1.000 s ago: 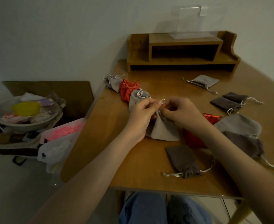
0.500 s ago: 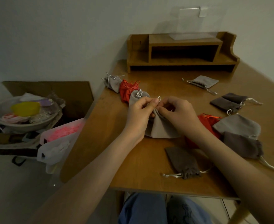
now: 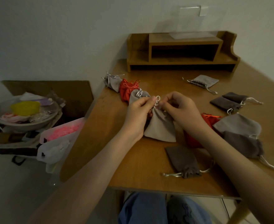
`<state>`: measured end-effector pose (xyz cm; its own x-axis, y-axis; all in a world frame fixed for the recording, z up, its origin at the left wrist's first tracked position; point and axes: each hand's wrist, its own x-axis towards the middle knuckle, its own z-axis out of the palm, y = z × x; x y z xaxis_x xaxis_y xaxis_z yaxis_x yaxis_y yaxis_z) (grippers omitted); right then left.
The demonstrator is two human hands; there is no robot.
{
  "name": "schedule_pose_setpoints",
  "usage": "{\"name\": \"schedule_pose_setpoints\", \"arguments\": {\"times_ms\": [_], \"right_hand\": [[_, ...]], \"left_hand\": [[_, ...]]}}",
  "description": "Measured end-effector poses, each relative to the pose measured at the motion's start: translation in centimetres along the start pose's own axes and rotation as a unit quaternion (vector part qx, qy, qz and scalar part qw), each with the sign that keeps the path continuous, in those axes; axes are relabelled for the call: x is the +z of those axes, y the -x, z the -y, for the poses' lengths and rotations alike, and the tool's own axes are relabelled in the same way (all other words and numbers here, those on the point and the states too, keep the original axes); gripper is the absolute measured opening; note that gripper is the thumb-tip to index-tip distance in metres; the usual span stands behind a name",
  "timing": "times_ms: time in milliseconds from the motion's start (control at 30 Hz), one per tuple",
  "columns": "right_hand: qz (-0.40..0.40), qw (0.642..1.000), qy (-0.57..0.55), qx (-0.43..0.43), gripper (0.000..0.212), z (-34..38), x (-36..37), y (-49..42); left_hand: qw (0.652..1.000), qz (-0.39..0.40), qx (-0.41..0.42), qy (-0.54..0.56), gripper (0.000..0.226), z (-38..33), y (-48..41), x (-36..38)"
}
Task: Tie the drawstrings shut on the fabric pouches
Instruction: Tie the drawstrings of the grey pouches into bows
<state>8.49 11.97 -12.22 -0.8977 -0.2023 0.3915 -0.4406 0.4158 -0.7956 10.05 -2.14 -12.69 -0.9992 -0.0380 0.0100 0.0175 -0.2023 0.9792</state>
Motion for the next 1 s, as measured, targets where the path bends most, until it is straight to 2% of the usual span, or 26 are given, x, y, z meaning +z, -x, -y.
{"name": "schedule_pose_setpoints", "arguments": {"times_ms": [133,267,533,667,767,1000], "right_hand": [[0.003,0.998,0.044,-0.047,0.013,0.0,0.4,0.1],[-0.001,0.996,0.062,-0.07,0.007,0.1,0.6,0.2],[0.012,0.997,0.068,-0.04,0.006,0.0,0.2,0.0],[0.02,0.998,-0.033,0.048,0.012,0.3,-0.1,-0.1],[0.035,0.991,-0.109,0.075,0.011,0.9,-0.5,0.0],[0.096,0.949,-0.26,0.152,0.012,0.7,-1.2,-0.2]], "left_hand": [[1.0,0.004,0.005,0.013,0.021,0.0,0.2,0.2],[1.0,-0.001,0.01,0.008,0.021,0.2,0.1,0.3],[1.0,0.01,0.004,0.006,0.021,0.2,-0.1,0.1],[0.999,0.026,-0.002,0.024,0.016,0.2,-0.2,0.1],[0.999,0.032,-0.007,0.018,0.016,0.0,-0.4,0.0],[0.996,0.088,0.014,-0.001,0.015,-1.0,-0.4,-0.5]]}}
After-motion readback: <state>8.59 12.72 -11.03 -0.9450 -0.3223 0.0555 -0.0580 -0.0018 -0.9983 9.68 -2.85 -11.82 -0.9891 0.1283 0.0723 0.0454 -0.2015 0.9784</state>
